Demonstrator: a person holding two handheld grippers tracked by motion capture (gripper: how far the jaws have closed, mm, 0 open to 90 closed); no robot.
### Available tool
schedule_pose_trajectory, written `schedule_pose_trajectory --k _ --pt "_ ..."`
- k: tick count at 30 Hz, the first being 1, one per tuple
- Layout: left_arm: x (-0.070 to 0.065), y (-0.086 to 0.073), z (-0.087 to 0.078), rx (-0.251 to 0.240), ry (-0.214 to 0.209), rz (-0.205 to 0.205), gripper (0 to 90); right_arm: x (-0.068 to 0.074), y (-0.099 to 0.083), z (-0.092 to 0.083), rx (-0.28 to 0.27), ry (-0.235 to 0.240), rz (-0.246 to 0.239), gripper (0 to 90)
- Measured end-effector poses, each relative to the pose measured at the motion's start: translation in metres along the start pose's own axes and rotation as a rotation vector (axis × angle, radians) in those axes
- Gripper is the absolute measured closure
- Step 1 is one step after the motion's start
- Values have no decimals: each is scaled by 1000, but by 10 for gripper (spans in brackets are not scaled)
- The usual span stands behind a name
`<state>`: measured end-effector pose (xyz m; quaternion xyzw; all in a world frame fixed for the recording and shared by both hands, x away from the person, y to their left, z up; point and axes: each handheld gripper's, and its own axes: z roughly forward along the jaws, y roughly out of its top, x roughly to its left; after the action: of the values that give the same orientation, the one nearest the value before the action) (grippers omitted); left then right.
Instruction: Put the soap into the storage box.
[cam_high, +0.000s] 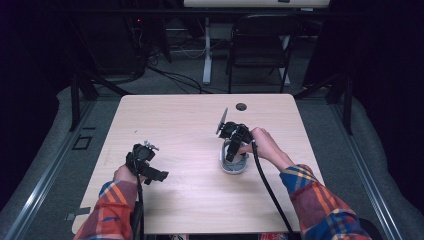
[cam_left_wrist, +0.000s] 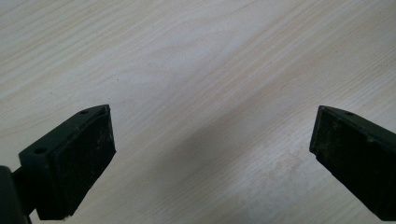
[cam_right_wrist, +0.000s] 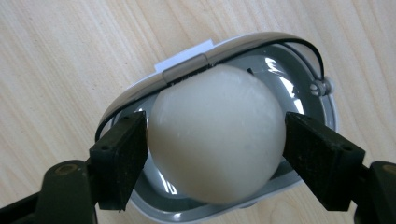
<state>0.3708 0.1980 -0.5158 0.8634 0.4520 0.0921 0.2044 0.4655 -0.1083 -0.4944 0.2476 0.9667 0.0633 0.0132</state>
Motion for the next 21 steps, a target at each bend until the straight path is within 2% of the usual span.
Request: schedule_pose_trajectory --k 9,17,21 --pt "0 0 0 0 1 1 0 3 -11 -14 -36 -8 -2 201" --pt "0 0 0 1 0 1 0 5 -25 -30 -70 -25 -10 143" --pt "0 0 0 1 1 2 0 7 -36 -43 -107 -42 -8 106"
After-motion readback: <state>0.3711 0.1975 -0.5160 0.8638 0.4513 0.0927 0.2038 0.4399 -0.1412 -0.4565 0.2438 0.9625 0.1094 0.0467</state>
